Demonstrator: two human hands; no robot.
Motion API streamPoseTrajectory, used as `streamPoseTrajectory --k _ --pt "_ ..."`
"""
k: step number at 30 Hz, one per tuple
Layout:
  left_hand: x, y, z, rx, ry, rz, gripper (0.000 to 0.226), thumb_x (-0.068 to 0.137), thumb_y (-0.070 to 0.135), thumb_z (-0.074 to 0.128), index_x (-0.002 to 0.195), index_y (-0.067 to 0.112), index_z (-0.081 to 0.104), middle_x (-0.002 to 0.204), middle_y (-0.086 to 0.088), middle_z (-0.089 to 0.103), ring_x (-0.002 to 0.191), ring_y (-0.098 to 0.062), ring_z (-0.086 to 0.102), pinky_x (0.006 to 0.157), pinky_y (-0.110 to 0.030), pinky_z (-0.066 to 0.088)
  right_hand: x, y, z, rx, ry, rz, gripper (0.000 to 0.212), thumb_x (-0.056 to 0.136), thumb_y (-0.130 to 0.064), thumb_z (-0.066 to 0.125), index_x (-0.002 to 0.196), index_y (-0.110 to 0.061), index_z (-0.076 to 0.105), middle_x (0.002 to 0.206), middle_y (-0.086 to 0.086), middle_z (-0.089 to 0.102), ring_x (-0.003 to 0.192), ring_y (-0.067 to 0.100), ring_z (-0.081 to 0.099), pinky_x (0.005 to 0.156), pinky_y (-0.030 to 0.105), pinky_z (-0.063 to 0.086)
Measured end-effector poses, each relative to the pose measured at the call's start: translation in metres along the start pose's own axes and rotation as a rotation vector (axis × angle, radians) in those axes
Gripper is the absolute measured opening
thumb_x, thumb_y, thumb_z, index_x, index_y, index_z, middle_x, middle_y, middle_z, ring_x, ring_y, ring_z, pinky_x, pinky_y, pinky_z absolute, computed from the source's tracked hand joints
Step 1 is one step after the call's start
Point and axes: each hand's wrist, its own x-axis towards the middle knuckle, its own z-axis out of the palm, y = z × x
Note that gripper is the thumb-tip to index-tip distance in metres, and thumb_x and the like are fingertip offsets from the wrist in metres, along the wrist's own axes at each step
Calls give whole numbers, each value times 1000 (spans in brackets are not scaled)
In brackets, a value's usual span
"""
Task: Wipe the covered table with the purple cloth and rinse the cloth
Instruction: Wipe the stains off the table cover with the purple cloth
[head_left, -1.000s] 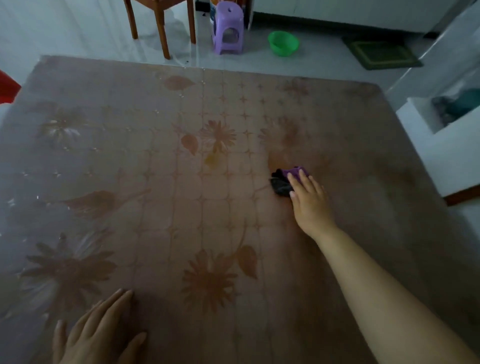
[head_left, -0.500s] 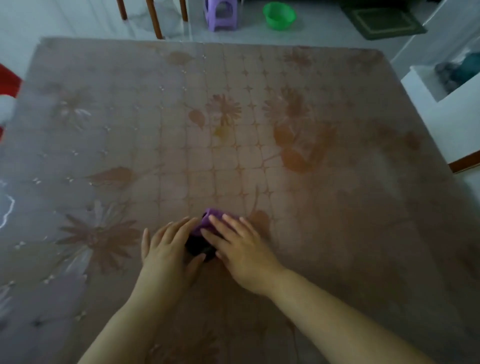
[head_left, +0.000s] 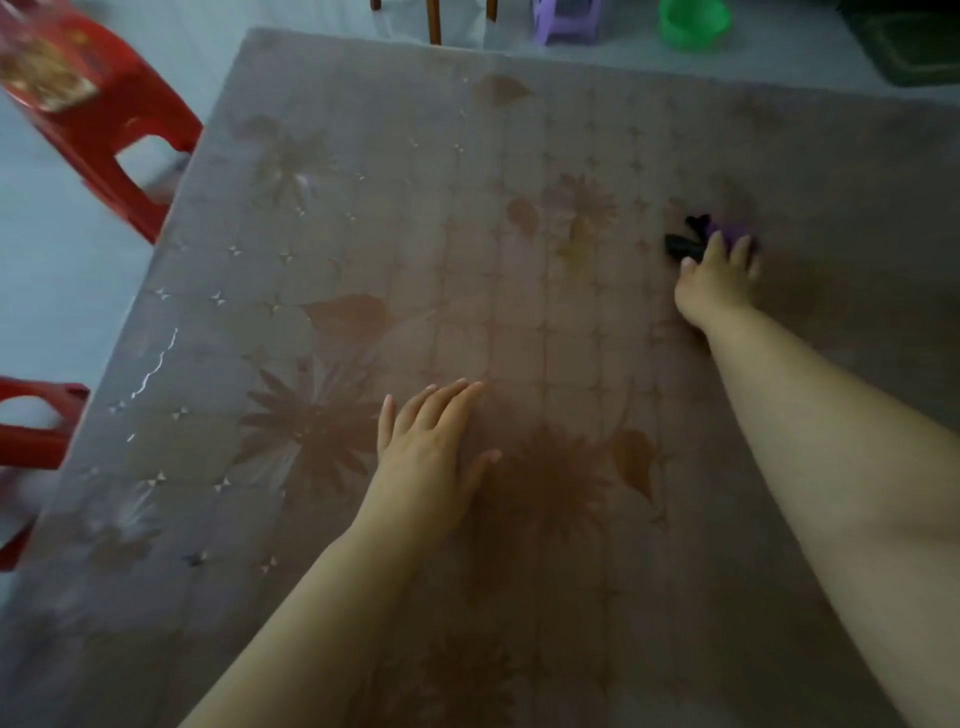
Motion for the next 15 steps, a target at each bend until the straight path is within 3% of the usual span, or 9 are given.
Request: streamPoseTrajectory --k 4,8,11,15 --pt "4 -2 -4 11 30 -12 64 88 40 50 142 30 19 149 9 25 140 -14 15 114 -38 -8 -18 -89 24 -23 -65 -437 51 100 -29 26 148 -17 12 157 10 1 144 29 2 117 42 5" --pt "13 -5 -8 9 64 -29 76 84 31 59 144 25 13 152 5 20 141 -15 11 115 -39 -5 -104 -131 51 -111 -96 -845 50 99 -30 29 147 -27 16 158 1 6 144 22 7 115 40 3" --pt "19 -6 -11 17 40 -20 85 78 25 68 144 20 15 152 0 21 141 -16 12 116 -39 1 -153 -110 58 -79 -105 -955 50 99 -30 32 146 -29 19 157 -3 10 144 19 10 115 40 1" --pt "26 3 -8 -48 -60 18 86 71 21 75 141 18 26 146 -5 36 135 -24 31 110 -40 28 -187 -52 52 -18 -180 -1002 47 98 -27 37 144 -24 28 155 -4 19 144 19 12 115 39 -4"
